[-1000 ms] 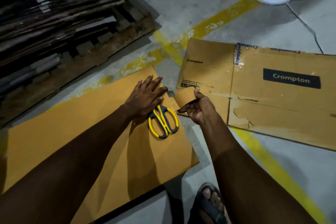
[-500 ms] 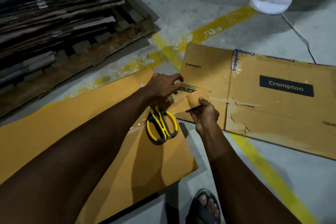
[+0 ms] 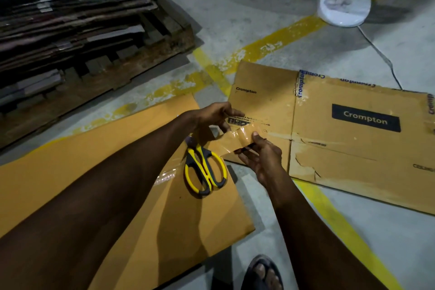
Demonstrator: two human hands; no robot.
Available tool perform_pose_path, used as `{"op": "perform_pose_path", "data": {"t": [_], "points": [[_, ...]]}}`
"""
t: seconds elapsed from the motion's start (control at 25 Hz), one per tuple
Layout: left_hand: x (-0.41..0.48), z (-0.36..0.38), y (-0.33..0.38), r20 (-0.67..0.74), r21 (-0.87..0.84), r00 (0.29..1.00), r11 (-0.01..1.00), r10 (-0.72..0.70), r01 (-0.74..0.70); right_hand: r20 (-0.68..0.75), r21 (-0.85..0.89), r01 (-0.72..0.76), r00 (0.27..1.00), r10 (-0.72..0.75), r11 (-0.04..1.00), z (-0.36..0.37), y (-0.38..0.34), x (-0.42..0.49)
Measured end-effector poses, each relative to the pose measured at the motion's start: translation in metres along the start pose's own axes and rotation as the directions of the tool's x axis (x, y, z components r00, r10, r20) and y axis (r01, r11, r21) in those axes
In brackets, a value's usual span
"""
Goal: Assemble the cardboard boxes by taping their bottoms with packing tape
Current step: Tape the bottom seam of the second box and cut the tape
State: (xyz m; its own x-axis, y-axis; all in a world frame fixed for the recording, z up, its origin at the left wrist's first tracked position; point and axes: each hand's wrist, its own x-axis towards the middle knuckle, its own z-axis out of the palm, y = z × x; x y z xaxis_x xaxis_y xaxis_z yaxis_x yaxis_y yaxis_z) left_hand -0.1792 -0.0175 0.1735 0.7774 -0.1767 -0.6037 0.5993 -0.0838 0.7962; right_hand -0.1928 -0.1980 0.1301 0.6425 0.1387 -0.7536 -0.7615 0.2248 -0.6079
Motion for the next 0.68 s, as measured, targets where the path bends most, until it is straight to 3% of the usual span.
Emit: {"op": "perform_pose_path", "data": {"t": [0.04,0.12,0.16,0.24,0.32,0.36,0.44,0.48,0.52,0.68], "points": [[-0.001,-0.003,-0.002,0.022,-0.025,1.000,1.000,0.017,-0.016,-0.052,-0.178,0.036,0.998,-0.046,0.983,-0.001,0.000,0.000],[-0.003,-0.005,-0.004,0.025,-0.023,0.999,0.999,0.039,-0.038,-0.153,-0.567,0.164,0.942,-0.298,0.807,-0.006,-0.002,-0.002],[-0.004,-0.005,-0.004,0.025,-0.031,0.998,0.998,0.057,-0.056,-0.105,-0.694,0.282,0.871,-0.481,0.662,-0.008,-0.002,-0.008],[-0.008,-0.004,-0.004,0.029,-0.070,0.997,0.995,0.074,-0.072,0.205,-0.741,0.575,0.685,-0.699,0.347,-0.008,-0.001,-0.027],[-0.008,-0.006,-0.006,0.020,-0.098,0.997,0.993,0.074,-0.072,0.576,-0.639,0.765,0.544,-0.610,0.079,0.004,0.011,-0.048],[-0.011,-0.005,-0.004,0.019,-0.083,0.998,0.995,0.060,-0.058,0.698,-0.619,0.785,0.536,-0.476,-0.024,0.012,0.021,-0.057],[-0.016,0.001,0.001,0.002,-0.044,0.999,0.998,0.049,-0.049,0.792,-0.609,0.737,0.543,-0.278,-0.295,0.023,0.043,-0.075],[-0.017,0.003,0.002,-0.012,-0.029,0.998,0.998,0.058,-0.058,0.799,-0.601,0.694,0.543,-0.260,-0.397,0.027,0.052,-0.081],[-0.019,0.004,0.003,-0.025,-0.015,0.998,0.998,0.064,-0.064,0.793,-0.607,0.675,0.548,-0.266,-0.420,0.028,0.057,-0.083],[-0.017,0.006,0.002,-0.057,0.009,0.997,0.999,0.050,-0.049,0.709,-0.706,0.666,0.660,-0.249,-0.242,0.014,0.045,-0.081]]}}
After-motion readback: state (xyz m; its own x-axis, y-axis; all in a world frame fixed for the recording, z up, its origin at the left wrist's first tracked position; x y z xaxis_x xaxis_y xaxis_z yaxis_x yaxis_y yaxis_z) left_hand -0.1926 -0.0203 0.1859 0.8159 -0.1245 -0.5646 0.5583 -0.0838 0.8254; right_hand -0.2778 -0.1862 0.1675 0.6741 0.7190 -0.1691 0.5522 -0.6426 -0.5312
